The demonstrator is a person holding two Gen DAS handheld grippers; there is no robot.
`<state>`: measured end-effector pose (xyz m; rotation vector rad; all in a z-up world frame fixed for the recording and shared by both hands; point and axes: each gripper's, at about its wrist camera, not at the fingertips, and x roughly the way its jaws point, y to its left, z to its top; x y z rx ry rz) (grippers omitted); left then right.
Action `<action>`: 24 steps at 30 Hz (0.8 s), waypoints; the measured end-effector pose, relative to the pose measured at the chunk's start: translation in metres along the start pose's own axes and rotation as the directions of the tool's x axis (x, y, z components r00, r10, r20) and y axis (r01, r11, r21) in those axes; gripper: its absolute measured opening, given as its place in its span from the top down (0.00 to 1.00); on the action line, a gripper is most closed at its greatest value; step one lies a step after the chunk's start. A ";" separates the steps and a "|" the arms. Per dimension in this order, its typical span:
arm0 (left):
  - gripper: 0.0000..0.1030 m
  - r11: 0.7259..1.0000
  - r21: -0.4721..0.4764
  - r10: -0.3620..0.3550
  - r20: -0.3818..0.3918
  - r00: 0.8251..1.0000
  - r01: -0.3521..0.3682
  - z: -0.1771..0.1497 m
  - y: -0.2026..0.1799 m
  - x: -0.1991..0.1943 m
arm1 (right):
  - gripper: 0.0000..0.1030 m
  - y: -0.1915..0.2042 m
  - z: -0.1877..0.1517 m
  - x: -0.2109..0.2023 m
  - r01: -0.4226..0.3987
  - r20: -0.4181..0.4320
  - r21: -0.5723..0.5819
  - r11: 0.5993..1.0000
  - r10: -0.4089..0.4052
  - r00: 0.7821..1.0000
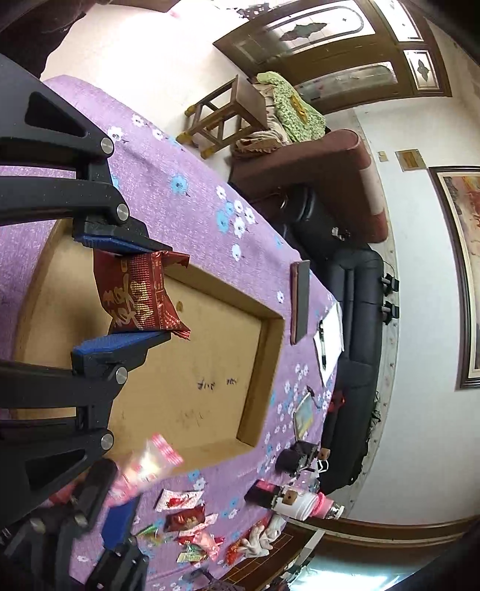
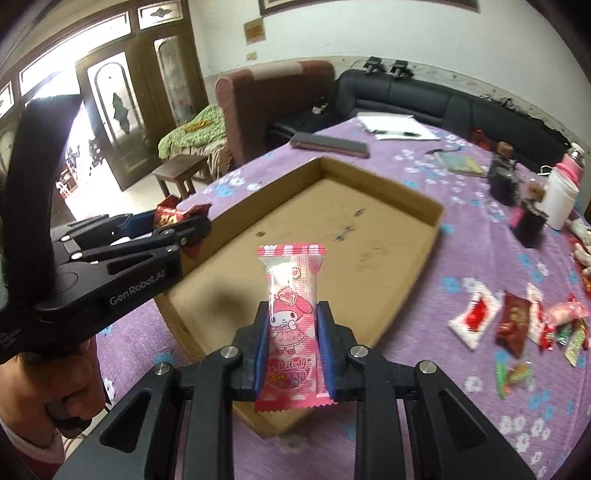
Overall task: Organize snacks
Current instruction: 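Carry both snacks over the cardboard tray and open both grippers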
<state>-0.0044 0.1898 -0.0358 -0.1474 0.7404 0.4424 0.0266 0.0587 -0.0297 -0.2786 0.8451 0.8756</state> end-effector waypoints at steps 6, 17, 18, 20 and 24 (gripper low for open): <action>0.61 1.000 0.008 0.012 -0.020 1.000 -0.012 -0.001 -0.001 0.013 | 0.78 0.005 -0.002 0.024 0.005 -0.040 0.000 1.000 -0.005 0.999; 0.56 1.000 -0.007 0.017 -0.022 1.000 -0.018 0.000 0.003 0.017 | 0.57 0.001 0.001 0.027 0.028 -0.041 -0.009 1.000 -0.028 0.999; 0.55 1.000 -0.009 0.018 -0.018 1.000 -0.019 0.000 0.004 0.016 | 0.51 0.001 0.001 0.024 0.037 -0.031 -0.013 0.999 -0.037 0.999; 0.55 1.000 -0.013 0.024 -0.005 1.000 -0.024 0.000 0.006 0.012 | 0.49 0.000 0.001 0.021 0.043 -0.018 -0.019 0.999 -0.044 0.999; 0.48 0.999 -0.025 0.028 0.018 0.999 -0.028 0.002 0.008 0.003 | 0.40 -0.002 0.002 0.010 0.081 0.014 -0.028 0.996 -0.080 0.997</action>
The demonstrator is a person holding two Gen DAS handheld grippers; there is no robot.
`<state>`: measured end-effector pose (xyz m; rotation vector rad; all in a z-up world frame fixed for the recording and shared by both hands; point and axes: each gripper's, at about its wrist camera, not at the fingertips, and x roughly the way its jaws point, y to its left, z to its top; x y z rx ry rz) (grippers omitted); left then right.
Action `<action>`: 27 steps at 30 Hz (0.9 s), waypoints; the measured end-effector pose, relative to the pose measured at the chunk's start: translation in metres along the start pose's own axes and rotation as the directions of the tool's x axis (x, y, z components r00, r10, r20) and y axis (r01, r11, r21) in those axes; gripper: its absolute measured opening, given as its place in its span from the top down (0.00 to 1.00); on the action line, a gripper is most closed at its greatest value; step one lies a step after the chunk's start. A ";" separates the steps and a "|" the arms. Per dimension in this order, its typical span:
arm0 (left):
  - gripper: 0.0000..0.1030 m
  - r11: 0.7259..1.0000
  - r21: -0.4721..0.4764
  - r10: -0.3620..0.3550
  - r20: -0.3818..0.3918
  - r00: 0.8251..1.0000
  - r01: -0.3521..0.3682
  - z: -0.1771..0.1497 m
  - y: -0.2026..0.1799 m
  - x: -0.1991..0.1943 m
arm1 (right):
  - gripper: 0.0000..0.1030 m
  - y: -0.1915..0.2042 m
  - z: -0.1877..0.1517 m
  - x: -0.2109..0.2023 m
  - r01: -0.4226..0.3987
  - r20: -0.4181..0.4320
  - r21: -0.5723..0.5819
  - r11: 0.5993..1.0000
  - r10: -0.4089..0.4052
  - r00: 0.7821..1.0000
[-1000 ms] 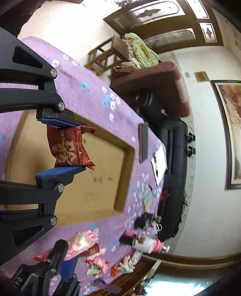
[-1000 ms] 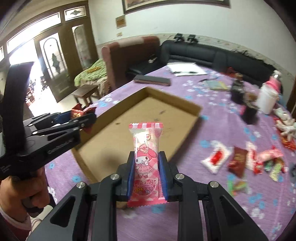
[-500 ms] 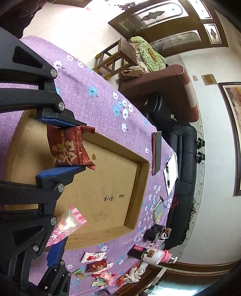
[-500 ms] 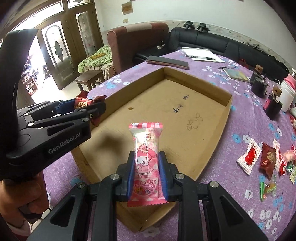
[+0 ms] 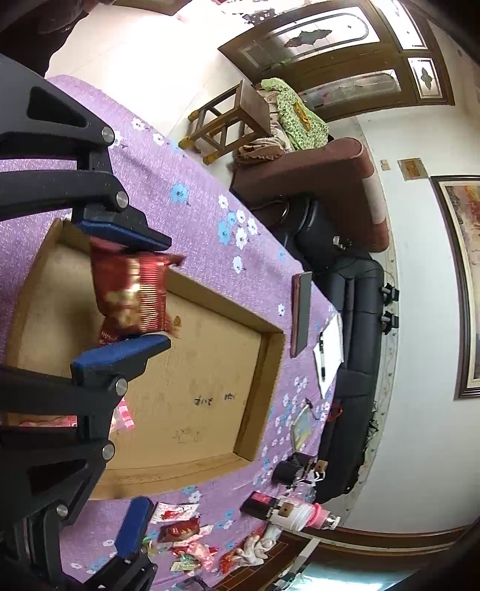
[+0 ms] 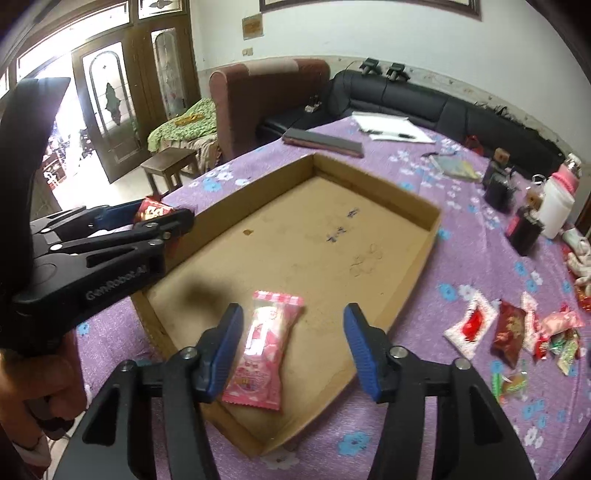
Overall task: Organize snacks
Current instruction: 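Carry both snacks over the cardboard tray and open both grippers, then grasp the white-and-red packet with left gripper while right grasps green round candy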
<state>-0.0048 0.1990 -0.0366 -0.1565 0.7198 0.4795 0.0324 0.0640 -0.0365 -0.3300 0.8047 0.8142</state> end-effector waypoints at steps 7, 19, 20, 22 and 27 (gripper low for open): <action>0.22 1.000 -0.008 0.006 0.069 0.998 -0.005 0.008 -0.009 -0.022 | 0.28 -0.029 -0.007 -0.028 0.065 0.064 0.059 0.996 -0.068 0.996; 0.16 0.985 0.077 -0.161 0.086 0.983 0.154 0.018 -0.087 -0.046 | 0.24 -0.139 -0.057 -0.063 0.150 0.058 0.274 0.950 -0.172 0.983; 0.16 0.981 0.091 -0.180 0.078 0.981 0.173 0.018 -0.100 -0.045 | 0.24 -0.147 -0.063 -0.065 0.158 0.050 0.289 0.944 -0.179 0.983; 0.16 0.970 0.121 -0.217 0.052 0.975 0.210 0.016 -0.124 -0.041 | 0.24 -0.168 -0.074 -0.065 0.174 0.031 0.324 0.930 -0.194 0.980; 0.16 0.946 0.190 -0.267 -0.012 0.964 0.264 0.012 -0.178 -0.028 | 0.24 -0.197 -0.089 -0.060 0.205 -0.008 0.354 0.913 -0.216 0.976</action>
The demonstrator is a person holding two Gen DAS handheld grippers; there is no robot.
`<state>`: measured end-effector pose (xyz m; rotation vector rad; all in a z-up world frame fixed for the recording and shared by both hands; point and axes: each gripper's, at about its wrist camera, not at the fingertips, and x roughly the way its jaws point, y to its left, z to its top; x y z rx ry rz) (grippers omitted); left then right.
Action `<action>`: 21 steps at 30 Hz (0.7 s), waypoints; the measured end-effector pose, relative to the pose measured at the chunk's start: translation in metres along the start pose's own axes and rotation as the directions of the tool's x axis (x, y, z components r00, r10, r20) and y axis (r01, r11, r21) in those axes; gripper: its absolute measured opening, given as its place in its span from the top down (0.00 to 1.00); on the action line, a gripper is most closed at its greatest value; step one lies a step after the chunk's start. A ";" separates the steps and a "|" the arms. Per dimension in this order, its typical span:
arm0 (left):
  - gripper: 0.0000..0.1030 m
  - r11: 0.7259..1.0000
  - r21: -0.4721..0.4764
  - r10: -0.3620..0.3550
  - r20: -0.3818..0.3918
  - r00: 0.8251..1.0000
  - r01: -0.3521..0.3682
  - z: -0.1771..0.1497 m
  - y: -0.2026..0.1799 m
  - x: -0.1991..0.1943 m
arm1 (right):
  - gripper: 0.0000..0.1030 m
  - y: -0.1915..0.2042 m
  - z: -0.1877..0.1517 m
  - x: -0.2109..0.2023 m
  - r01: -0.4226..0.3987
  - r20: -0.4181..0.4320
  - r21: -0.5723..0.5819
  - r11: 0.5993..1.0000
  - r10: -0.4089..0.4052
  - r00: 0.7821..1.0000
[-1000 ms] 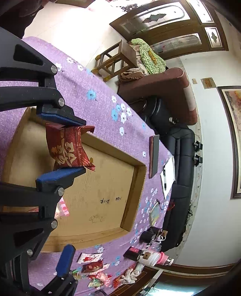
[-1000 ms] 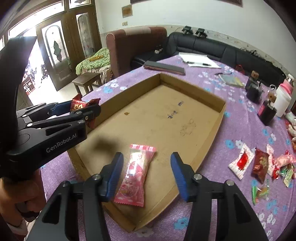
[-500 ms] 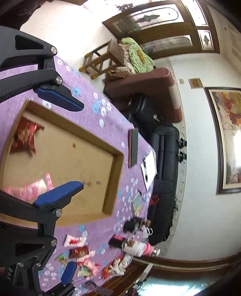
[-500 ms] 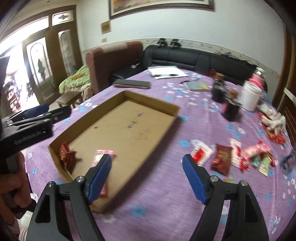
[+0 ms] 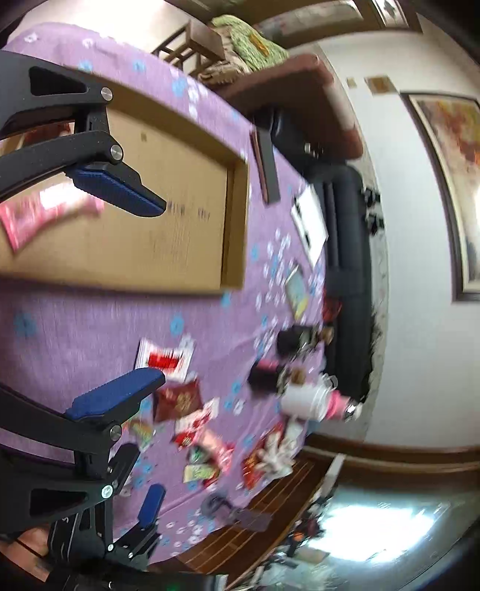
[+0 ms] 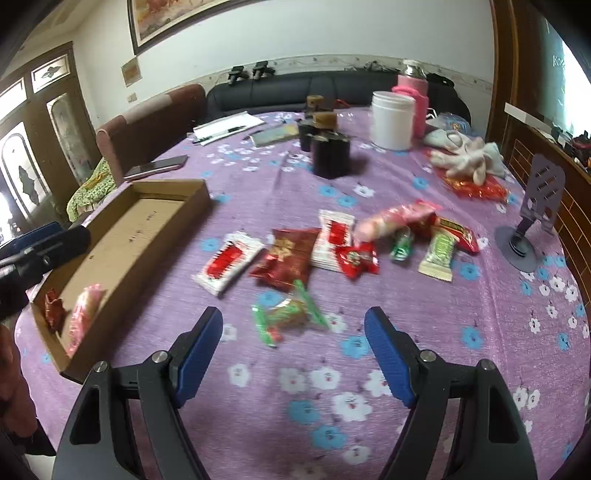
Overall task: Organize snacks
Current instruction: 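Grasp the white-and-red packet with left gripper while right grasps green round candy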
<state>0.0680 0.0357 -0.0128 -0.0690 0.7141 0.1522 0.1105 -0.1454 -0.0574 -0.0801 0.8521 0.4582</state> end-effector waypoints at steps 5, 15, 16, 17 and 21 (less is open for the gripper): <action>0.13 1.000 0.016 -0.001 -0.038 0.999 0.002 -0.001 -0.011 0.015 | 0.24 0.002 -0.001 0.015 -0.009 -0.020 -0.037 0.999 0.008 1.000; 0.13 1.000 -0.004 -0.008 -0.114 0.993 0.007 -0.003 -0.012 0.047 | 0.36 0.011 0.005 0.051 -0.011 -0.073 -0.111 0.994 0.003 0.997; 0.13 1.000 0.000 -0.004 -0.118 0.993 0.004 -0.002 -0.014 0.050 | 0.49 0.009 0.004 0.054 -0.019 -0.079 -0.107 0.994 0.011 0.997; 0.13 1.000 0.003 -0.001 -0.121 0.993 0.002 -0.001 -0.015 0.052 | 0.65 0.007 0.004 0.055 -0.032 -0.086 -0.098 0.995 0.024 0.996; 0.13 1.000 0.025 0.015 -0.144 0.990 -0.011 0.003 -0.025 0.067 | 0.67 -0.008 0.001 0.048 -0.049 -0.086 -0.059 0.997 0.044 0.995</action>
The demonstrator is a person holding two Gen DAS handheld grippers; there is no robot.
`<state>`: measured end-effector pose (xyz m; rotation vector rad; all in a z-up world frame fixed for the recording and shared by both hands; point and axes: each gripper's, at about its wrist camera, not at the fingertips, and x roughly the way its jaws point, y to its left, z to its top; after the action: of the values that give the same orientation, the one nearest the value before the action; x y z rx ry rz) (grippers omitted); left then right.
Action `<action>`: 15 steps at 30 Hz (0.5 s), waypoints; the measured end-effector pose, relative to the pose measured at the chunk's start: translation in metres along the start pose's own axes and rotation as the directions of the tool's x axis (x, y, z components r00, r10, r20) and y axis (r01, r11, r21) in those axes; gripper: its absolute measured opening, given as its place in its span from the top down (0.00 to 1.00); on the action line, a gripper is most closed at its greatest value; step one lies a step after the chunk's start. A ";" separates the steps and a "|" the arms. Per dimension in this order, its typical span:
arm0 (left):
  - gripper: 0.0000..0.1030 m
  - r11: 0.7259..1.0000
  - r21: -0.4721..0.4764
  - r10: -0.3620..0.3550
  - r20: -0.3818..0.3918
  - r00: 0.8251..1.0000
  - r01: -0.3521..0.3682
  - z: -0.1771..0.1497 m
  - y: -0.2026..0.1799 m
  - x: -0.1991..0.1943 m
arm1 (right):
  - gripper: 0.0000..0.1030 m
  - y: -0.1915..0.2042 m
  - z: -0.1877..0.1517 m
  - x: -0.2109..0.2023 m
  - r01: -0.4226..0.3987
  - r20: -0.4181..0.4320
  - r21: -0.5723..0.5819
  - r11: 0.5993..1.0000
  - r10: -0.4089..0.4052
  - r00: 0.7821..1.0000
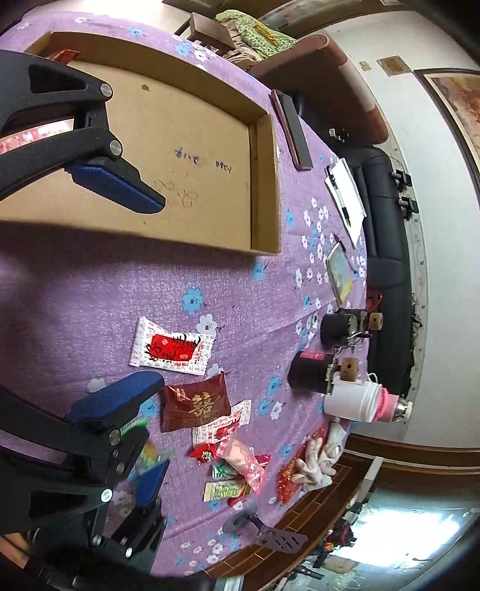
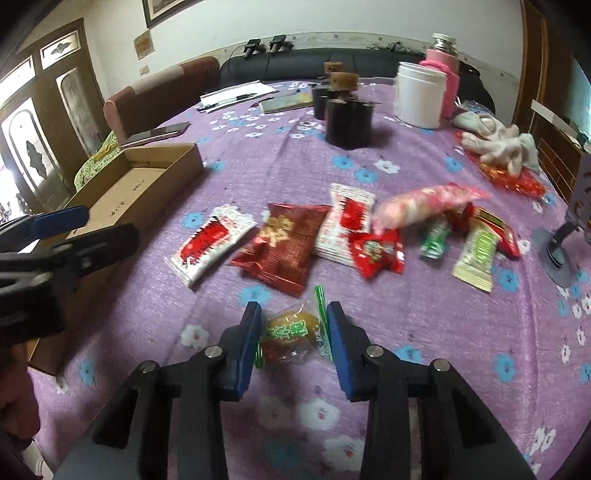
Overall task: Organize snacks
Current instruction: 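Grasp the white-and-red packet with left gripper while right grasps green round candy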
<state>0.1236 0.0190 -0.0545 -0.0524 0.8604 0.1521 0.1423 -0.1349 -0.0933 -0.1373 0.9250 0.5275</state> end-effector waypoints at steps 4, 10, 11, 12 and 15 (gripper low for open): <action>0.13 0.999 0.033 0.018 -0.018 1.000 -0.018 0.005 -0.015 0.016 | 0.67 -0.023 -0.007 -0.023 0.023 0.037 0.047 0.999 -0.024 0.999; 0.13 0.992 0.116 0.061 -0.044 0.997 -0.056 0.009 -0.045 0.047 | 0.67 -0.052 -0.013 -0.049 0.037 0.072 0.111 0.993 -0.045 0.996; 0.13 0.991 0.121 0.069 -0.051 0.996 -0.063 0.009 -0.047 0.052 | 0.67 -0.055 -0.013 -0.053 0.036 0.079 0.119 0.992 -0.046 0.996; 0.13 0.990 0.124 0.078 -0.060 0.995 -0.070 0.009 -0.048 0.056 | 0.67 -0.058 -0.014 -0.056 0.032 0.085 0.129 0.991 -0.043 0.995; 0.13 0.993 0.108 0.056 -0.077 0.995 -0.047 0.007 -0.045 0.066 | 0.67 -0.063 -0.015 -0.062 0.026 0.095 0.145 0.989 -0.040 0.995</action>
<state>0.1786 -0.0171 -0.1005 0.0642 0.9491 0.1532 0.1321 -0.2175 -0.0603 0.0038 0.8602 0.4317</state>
